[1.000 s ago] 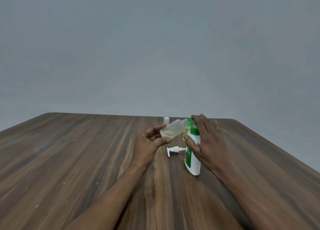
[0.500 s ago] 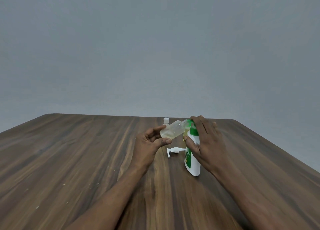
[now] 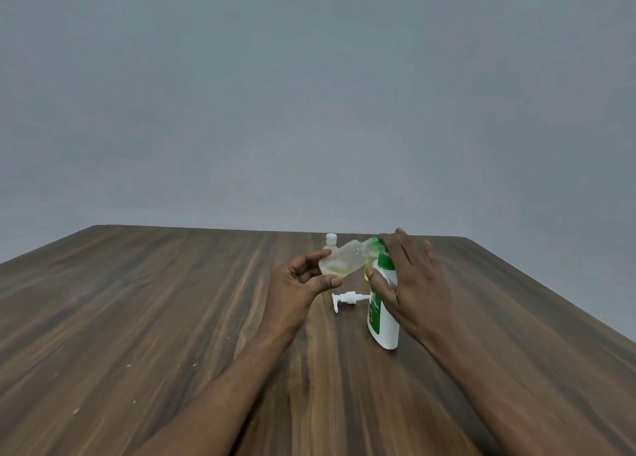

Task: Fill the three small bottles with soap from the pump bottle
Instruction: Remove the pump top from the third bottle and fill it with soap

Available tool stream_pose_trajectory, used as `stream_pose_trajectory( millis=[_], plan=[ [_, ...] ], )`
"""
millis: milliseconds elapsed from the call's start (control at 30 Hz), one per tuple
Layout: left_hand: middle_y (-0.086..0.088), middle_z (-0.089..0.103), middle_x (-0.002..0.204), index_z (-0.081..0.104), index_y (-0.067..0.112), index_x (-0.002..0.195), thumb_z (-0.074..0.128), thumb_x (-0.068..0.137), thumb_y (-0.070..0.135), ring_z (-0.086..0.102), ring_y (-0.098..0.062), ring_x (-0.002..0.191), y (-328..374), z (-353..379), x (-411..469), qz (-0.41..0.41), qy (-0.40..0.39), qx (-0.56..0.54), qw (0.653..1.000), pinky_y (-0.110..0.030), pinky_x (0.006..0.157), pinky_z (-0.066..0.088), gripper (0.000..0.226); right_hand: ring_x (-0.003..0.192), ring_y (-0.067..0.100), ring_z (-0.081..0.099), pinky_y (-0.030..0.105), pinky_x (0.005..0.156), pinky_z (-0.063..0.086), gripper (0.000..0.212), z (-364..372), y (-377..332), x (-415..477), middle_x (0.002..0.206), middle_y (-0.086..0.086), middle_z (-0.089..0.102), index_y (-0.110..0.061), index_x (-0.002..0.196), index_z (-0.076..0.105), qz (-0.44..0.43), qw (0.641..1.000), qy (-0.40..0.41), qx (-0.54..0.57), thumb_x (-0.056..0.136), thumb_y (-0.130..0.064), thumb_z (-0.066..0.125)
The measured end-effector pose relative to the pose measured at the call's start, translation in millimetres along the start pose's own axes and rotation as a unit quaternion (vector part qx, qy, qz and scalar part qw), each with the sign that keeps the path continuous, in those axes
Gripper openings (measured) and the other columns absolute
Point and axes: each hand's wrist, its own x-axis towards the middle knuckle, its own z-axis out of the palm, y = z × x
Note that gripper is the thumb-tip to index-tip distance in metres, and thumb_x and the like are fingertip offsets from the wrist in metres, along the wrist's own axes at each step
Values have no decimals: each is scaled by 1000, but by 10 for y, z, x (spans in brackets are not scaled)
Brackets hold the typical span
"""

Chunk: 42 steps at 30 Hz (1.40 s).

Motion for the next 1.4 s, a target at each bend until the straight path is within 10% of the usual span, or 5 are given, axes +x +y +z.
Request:
stream_pose_trajectory(
  millis=[1400],
  plan=[
    [-5, 78, 105, 71, 6, 115, 80, 72, -10, 74, -17, 100, 56, 0, 3, 16, -9, -15, 1000, -25, 81, 60, 47, 139, 18, 42, 54, 115, 31, 63, -25, -18, -22, 141, -5, 51, -19, 142, 46, 17, 1000, 1, 25, 89, -54, 43]
  ],
)
